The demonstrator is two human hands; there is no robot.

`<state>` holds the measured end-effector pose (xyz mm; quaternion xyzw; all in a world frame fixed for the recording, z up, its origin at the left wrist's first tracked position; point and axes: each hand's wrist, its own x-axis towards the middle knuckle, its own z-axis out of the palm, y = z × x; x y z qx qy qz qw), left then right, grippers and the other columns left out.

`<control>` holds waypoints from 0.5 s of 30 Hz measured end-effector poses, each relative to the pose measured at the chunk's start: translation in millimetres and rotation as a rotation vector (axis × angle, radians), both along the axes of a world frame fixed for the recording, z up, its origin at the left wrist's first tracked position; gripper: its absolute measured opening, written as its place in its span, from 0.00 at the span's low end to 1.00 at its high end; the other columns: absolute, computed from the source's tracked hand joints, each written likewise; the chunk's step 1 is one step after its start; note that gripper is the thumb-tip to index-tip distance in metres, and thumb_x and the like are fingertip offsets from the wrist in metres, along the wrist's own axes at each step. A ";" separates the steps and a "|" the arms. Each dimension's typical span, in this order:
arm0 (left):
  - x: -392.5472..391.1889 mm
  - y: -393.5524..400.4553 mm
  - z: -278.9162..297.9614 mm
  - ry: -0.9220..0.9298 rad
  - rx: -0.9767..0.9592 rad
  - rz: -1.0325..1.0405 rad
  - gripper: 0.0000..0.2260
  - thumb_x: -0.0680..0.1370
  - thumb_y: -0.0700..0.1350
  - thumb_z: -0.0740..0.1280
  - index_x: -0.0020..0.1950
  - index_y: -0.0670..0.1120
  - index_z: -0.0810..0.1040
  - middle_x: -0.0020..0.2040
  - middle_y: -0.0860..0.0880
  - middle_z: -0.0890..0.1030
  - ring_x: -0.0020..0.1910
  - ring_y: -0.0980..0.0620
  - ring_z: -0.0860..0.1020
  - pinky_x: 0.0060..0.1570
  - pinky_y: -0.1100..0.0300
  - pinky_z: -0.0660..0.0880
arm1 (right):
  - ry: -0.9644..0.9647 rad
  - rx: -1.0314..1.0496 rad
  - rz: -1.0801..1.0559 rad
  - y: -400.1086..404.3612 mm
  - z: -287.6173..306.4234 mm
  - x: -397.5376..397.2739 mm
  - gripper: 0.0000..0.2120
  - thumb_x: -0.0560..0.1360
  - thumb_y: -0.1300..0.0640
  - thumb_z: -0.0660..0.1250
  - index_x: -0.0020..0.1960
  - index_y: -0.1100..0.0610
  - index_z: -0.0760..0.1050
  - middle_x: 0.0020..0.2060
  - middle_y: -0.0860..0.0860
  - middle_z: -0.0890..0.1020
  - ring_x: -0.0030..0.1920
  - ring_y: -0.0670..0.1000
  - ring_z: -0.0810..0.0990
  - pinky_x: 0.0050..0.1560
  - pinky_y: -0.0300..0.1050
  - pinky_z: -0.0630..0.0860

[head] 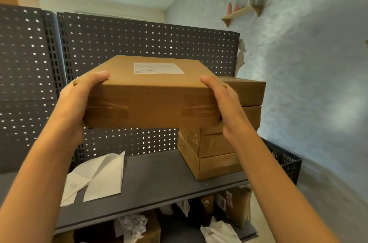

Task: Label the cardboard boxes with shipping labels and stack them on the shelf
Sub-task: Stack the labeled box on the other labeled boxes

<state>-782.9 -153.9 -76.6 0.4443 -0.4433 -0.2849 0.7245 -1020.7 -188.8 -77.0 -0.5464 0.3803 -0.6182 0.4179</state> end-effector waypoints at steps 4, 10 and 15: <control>-0.2 -13.2 12.3 -0.003 -0.032 0.028 0.21 0.70 0.59 0.68 0.60 0.52 0.75 0.45 0.52 0.78 0.44 0.50 0.78 0.36 0.56 0.74 | -0.036 -0.006 0.008 -23.6 7.3 0.0 0.27 0.70 0.40 0.67 0.65 0.51 0.71 0.57 0.49 0.77 0.55 0.47 0.75 0.49 0.43 0.72; -1.0 -35.3 20.4 -0.019 -0.084 0.075 0.08 0.71 0.57 0.69 0.46 0.56 0.74 0.46 0.53 0.77 0.46 0.51 0.77 0.39 0.54 0.75 | -0.041 -0.019 0.050 -58.4 15.0 5.7 0.24 0.71 0.41 0.68 0.62 0.52 0.72 0.55 0.50 0.79 0.53 0.48 0.77 0.47 0.43 0.73; -12.3 -53.3 33.6 -0.039 -0.114 0.093 0.08 0.73 0.57 0.67 0.47 0.56 0.73 0.45 0.53 0.77 0.45 0.53 0.77 0.37 0.56 0.75 | -0.006 -0.074 0.045 -82.2 32.3 0.0 0.23 0.71 0.40 0.67 0.60 0.52 0.73 0.55 0.52 0.79 0.52 0.48 0.77 0.41 0.42 0.71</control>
